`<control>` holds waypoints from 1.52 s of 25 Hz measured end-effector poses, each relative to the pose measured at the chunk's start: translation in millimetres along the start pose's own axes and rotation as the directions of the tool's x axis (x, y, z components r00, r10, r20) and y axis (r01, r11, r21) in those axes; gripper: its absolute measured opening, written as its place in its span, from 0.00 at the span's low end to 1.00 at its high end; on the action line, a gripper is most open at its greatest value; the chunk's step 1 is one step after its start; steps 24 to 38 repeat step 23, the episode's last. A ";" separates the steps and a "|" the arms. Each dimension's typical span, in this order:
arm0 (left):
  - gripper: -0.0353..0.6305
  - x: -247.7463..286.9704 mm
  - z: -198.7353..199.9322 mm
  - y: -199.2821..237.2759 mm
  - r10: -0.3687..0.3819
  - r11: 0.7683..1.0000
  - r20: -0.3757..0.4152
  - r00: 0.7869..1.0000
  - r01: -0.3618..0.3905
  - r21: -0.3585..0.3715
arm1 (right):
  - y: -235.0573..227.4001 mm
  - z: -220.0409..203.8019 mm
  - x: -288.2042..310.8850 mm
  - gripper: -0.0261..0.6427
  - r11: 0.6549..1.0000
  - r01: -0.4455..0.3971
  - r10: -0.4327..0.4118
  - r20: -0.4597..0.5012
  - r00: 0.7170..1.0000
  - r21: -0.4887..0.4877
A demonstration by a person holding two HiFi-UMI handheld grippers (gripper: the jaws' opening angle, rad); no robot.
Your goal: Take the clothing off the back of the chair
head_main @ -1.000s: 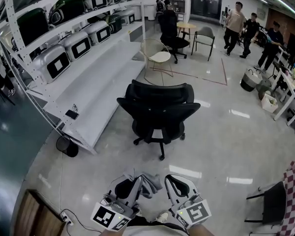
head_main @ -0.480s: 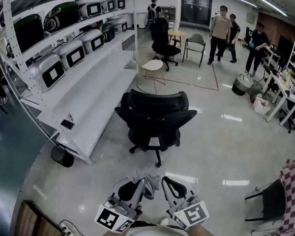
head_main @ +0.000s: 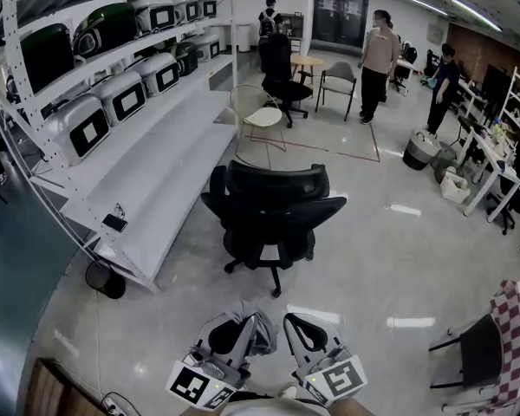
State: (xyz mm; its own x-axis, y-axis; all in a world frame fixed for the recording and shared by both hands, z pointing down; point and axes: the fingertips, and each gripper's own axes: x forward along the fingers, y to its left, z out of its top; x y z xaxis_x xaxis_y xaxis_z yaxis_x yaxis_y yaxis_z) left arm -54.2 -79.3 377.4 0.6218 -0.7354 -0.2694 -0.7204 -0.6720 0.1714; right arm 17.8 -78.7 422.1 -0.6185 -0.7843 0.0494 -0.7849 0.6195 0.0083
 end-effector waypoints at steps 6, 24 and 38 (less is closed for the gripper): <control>0.09 2.0 -1.3 3.9 -0.015 1.000 -0.003 1.000 0.015 -0.012 | -0.8 -0.2 3.2 0.07 1.000 0.015 -0.015 -0.003 1.000 0.001; 0.09 10.3 -4.1 5.8 -0.039 0.999 -0.010 0.999 0.038 -0.018 | -6.7 -0.5 6.0 0.07 1.000 0.030 -0.030 -0.003 1.000 -0.002; 0.09 10.3 -4.1 5.8 -0.039 0.999 -0.010 0.999 0.038 -0.018 | -6.7 -0.5 6.0 0.07 1.000 0.030 -0.030 -0.003 1.000 -0.002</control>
